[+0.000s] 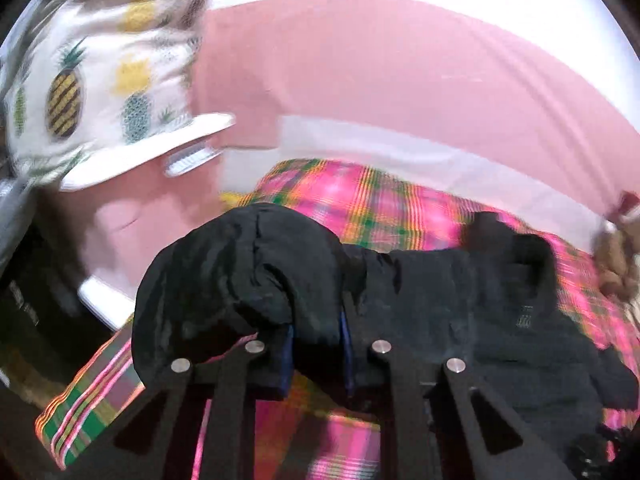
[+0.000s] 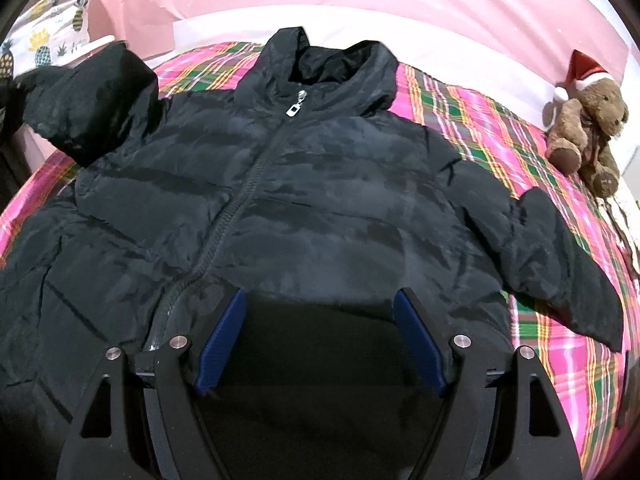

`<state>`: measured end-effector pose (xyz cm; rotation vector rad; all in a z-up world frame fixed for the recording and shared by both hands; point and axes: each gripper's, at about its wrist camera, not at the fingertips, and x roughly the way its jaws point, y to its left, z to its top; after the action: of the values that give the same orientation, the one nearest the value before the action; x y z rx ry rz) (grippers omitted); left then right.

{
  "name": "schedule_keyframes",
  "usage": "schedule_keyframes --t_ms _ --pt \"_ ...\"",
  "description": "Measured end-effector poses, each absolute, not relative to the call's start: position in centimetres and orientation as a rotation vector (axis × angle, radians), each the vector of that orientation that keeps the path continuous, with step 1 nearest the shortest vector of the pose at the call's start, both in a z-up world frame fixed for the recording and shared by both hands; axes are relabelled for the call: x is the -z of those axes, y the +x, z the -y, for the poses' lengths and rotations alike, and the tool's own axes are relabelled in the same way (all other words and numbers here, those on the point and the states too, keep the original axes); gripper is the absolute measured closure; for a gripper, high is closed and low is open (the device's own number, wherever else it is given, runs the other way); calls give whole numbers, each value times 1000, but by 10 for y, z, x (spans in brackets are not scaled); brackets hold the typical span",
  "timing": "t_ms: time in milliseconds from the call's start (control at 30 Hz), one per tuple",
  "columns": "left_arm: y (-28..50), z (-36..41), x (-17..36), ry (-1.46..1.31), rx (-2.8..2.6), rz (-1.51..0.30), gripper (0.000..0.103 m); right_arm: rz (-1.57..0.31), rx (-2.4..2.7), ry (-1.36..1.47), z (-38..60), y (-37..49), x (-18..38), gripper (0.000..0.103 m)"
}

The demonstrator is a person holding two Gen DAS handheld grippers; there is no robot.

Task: Fold large clothes
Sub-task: 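Grasp the jacket sleeve cuff with the left gripper and lift it, then fold the held sleeve across the jacket body with the left gripper, release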

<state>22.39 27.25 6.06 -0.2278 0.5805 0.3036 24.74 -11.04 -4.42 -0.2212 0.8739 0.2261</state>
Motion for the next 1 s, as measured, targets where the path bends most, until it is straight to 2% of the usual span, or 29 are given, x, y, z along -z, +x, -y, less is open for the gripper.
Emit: schedule_keyframes --t_ms 200,367,433,467,533,600,633,700,800,1000 --pt "255 -189 -75 -154 -107 -588 83 -861 -193 -164 141 236 38 27" --pt "281 -123 -56 -130 60 -635 82 -868 -151 -128 170 233 41 27" --pt "289 -97 -48 -129 123 -644 78 -872 -136 -111 183 233 43 27" --pt "293 -86 -43 -128 157 -657 75 -874 -132 -105 187 233 44 27" --pt "302 -66 -31 -137 230 -688 63 -879 -119 -87 198 234 46 27" --pt "303 -40 -23 -146 288 -705 44 -882 -110 -72 206 233 48 27" --pt "304 -30 -20 -155 319 -709 42 -881 -107 -59 211 232 48 27" --pt "298 -15 -16 -182 381 -716 30 -877 -102 -43 217 232 47 27" --pt "290 -1 -19 -214 464 -715 22 -864 -92 -25 225 231 45 27" --pt "278 1 -32 -209 525 -703 20 -829 -93 1 229 230 35 27"
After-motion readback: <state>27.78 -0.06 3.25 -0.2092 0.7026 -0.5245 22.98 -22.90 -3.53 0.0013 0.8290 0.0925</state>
